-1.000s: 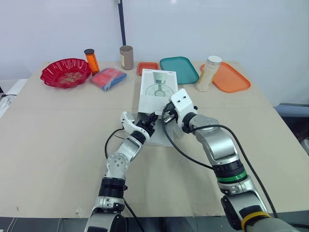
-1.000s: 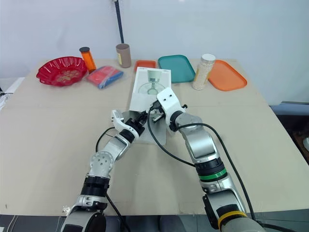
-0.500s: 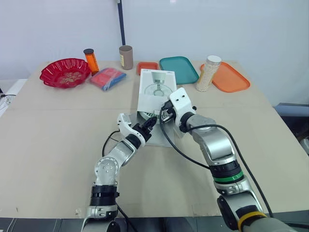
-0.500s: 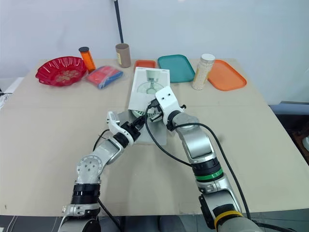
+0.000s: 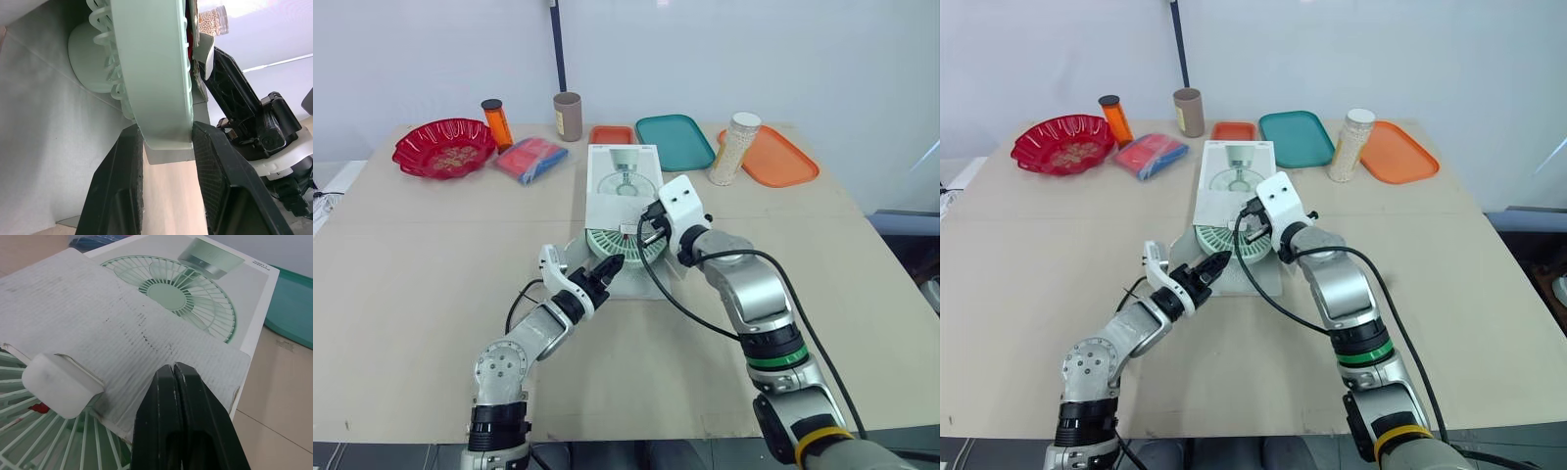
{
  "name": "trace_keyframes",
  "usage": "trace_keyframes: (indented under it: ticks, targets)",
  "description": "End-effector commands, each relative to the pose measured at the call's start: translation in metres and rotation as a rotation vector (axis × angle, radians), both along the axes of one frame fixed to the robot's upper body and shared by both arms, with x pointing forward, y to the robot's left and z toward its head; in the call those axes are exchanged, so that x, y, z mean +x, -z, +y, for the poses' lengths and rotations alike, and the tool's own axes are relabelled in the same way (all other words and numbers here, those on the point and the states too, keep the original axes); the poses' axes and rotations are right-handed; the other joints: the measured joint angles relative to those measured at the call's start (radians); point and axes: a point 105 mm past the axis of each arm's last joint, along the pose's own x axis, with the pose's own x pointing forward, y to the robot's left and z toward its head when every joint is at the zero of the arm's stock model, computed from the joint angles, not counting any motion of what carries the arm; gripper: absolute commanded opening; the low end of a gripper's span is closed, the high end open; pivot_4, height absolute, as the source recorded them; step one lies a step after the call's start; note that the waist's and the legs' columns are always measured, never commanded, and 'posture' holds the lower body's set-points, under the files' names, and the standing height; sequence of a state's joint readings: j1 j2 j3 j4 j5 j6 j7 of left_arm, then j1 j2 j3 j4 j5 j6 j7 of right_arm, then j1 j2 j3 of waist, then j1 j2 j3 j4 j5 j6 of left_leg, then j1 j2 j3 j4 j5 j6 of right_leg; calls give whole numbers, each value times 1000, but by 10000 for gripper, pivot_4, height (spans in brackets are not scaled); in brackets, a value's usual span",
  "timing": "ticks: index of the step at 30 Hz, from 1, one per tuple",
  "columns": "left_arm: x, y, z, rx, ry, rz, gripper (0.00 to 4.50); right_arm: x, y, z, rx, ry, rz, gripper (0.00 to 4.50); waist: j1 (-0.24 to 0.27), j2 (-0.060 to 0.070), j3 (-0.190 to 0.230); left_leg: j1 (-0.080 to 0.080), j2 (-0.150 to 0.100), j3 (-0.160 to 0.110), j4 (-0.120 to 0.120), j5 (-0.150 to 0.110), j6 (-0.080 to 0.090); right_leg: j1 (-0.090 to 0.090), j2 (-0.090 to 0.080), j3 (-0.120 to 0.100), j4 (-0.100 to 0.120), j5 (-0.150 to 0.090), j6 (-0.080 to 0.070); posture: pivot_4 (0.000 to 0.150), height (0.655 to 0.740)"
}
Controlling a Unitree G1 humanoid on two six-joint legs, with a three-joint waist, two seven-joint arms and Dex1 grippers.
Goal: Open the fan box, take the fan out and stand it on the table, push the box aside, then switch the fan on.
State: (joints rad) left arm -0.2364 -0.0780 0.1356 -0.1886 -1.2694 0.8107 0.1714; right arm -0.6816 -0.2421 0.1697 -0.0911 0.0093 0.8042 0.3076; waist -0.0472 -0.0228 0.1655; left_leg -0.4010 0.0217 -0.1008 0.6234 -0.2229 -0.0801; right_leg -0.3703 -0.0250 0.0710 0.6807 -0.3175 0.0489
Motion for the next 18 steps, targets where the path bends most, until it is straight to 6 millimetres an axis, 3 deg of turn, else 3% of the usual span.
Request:
trace_keyframes:
  ticks: [1,13,15,18]
  targets:
    - [0,13,13,41,-49,57,10236,4,6,-3,2,15,25,0,0,0,0,0,0,0,0,0,0,0,0,0,0,0,0,1500,7400]
    - [-18,13,22,92,-23,57,10236,7,7,1,-2,7,26,0,-2,0,0,1,1,1,-1,0,0,0,0,1,0,0,0,1500,7400]
    - [-19,9,20,98,-19,33,20332,7,8,1,-2,5,28,0,-1,0,0,1,1,1,-1,0,0,0,0,1,0,0,0,1500,7400]
    - [-19,9,23,142,-29,25,29047,6,8,1,-4,4,29,0,0,0,0,1,1,1,-1,0,0,0,0,1,0,0,0,1500,7400]
